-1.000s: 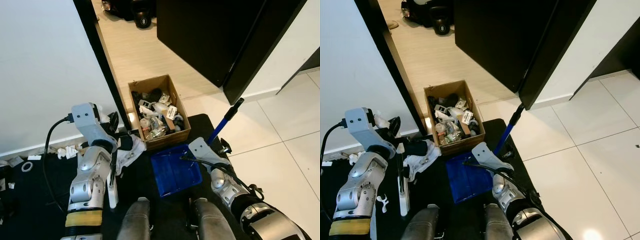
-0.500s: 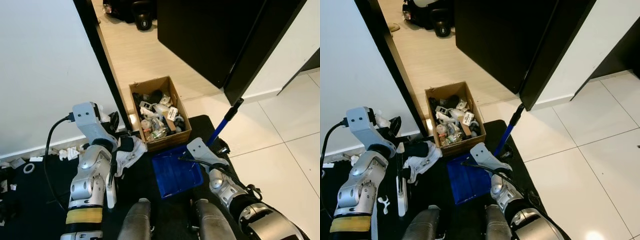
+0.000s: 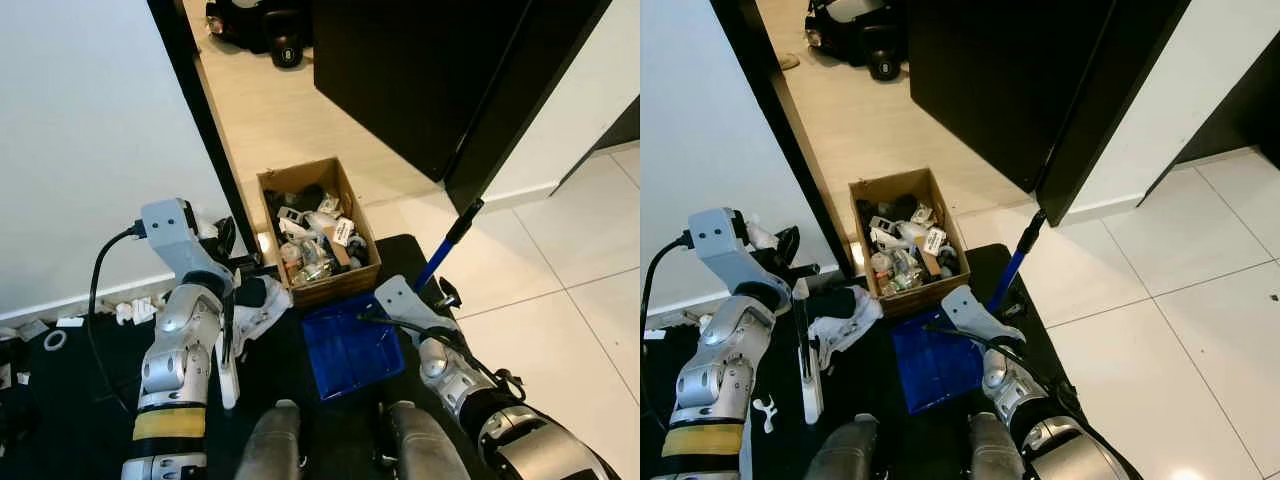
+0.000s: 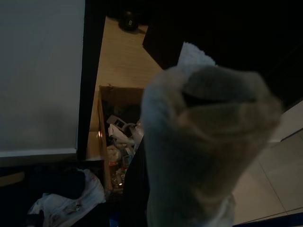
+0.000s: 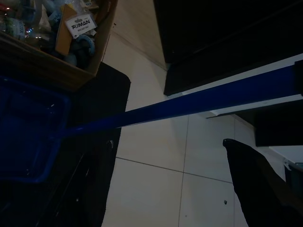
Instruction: Sweep floor
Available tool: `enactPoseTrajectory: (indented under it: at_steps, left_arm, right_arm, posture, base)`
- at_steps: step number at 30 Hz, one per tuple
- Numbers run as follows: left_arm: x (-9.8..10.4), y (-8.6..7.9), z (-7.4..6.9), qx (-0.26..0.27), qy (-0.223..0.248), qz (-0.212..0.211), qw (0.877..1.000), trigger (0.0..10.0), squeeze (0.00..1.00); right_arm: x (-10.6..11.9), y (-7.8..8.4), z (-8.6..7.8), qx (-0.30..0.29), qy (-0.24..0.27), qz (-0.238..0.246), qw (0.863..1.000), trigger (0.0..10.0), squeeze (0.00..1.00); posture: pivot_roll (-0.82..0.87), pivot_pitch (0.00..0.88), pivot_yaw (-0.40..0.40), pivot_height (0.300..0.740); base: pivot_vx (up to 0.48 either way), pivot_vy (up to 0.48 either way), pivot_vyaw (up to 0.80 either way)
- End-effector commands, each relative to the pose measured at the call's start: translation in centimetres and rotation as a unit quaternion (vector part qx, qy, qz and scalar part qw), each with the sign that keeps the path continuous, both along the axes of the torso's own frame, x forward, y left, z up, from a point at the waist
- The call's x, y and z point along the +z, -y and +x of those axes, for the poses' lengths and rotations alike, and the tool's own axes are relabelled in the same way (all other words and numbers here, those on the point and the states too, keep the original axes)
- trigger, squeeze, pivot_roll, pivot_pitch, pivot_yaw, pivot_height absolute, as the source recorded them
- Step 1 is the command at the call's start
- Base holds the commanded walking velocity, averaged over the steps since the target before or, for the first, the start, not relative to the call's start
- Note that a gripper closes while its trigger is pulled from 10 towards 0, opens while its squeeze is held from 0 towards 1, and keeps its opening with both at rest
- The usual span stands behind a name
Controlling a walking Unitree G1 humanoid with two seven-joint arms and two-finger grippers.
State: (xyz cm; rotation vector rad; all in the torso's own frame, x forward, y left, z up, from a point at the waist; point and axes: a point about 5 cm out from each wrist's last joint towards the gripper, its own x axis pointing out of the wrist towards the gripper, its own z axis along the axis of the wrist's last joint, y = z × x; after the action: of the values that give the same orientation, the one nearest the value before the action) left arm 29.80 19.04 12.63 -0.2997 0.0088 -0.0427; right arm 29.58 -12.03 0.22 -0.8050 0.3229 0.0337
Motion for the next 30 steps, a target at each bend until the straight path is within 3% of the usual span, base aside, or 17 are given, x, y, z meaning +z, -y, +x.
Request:
enactPoseTrajectory:
  at_steps: [1,30]
  left_arm:
    - [0.15,-0.15,0.09,0.008,0.006,0.009,1.000,10.0,0.00]
    - [0.57,-0.43,-0.67,0.022,0.019,0.007,1.000,10.0,0.00]
  right_arm:
    - [-0.73,0.35,-0.60,-0.004,-0.020,-0.006,1.000,10.0,0.00]
    - [-0.78,0.85,-0.67,-0.005,-0.018,-0.007,1.000,10.0,0.00]
  posture:
    - [0.04,0.124,0.018,0.740]
    - [0.10,0.132,-0.033,0.740]
  base:
    - [0.000,0.000,0.00]
    - [0.000,0.000,0.00]
